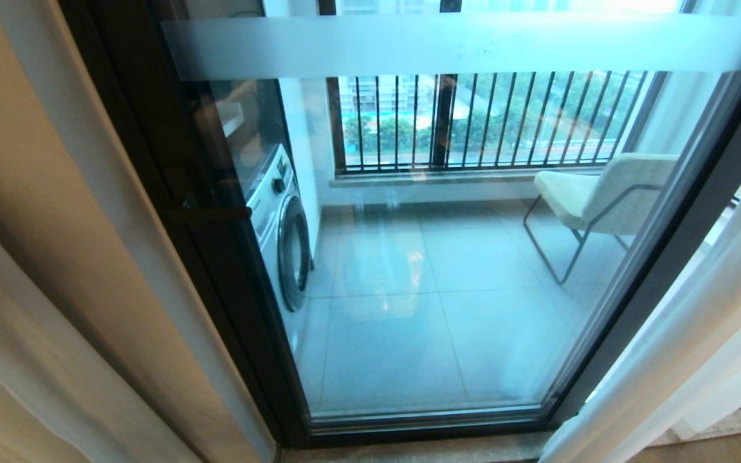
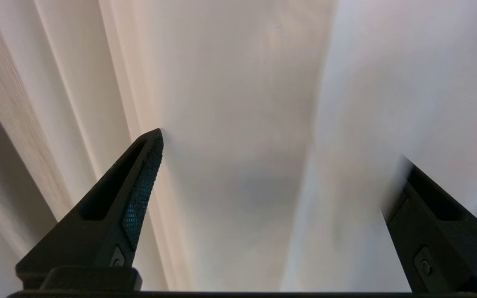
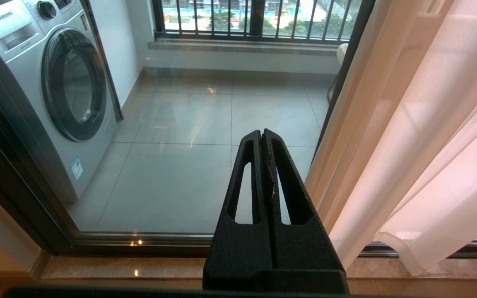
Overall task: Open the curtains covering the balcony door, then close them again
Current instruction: Pull the inner curtains open on both sides
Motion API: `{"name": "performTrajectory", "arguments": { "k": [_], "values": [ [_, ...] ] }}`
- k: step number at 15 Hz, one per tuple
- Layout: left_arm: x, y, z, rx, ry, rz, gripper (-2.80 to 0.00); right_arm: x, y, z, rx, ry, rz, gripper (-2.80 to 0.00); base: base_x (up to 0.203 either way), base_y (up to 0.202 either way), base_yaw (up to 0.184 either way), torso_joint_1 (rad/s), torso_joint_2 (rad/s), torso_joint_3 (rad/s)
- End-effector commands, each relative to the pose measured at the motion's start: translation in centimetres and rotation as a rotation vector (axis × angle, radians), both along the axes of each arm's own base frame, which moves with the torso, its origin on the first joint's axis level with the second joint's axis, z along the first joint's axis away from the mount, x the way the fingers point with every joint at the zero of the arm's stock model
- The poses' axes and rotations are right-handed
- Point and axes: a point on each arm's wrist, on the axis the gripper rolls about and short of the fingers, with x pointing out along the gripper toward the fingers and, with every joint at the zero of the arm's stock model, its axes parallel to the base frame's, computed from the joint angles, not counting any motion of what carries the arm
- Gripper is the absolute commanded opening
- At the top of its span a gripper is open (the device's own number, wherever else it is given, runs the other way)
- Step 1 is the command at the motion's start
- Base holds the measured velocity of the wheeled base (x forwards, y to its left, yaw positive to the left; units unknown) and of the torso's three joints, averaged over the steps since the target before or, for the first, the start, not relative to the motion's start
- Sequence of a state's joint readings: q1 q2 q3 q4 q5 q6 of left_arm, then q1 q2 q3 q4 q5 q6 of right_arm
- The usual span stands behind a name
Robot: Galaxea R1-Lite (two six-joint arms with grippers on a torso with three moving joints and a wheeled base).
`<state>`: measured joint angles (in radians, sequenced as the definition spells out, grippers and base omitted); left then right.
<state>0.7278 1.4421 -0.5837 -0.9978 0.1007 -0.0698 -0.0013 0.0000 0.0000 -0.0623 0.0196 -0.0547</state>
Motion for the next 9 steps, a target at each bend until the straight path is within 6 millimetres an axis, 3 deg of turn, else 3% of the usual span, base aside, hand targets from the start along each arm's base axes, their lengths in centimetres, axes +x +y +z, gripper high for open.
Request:
{"name": "performTrajectory", "arguments": {
  "k": [1, 9],
  "values": [
    [-1.7, -2.0, 0.0, 0.014, -0.013, -0.028, 0.00, 0.0, 0.0, 0.0, -0.001, 0.001, 0.000, -2.80, 0.000, 0.000, 0.000, 0.000, 0.00, 0.000],
    [-5.2, -6.1, -1.7, 0.013, -0.009, -0.095, 0.00, 0.0, 0.0, 0.0, -0.001, 0.001, 0.000, -2.80, 0.000, 0.000, 0.000, 0.000, 0.00, 0.000]
  ]
}}
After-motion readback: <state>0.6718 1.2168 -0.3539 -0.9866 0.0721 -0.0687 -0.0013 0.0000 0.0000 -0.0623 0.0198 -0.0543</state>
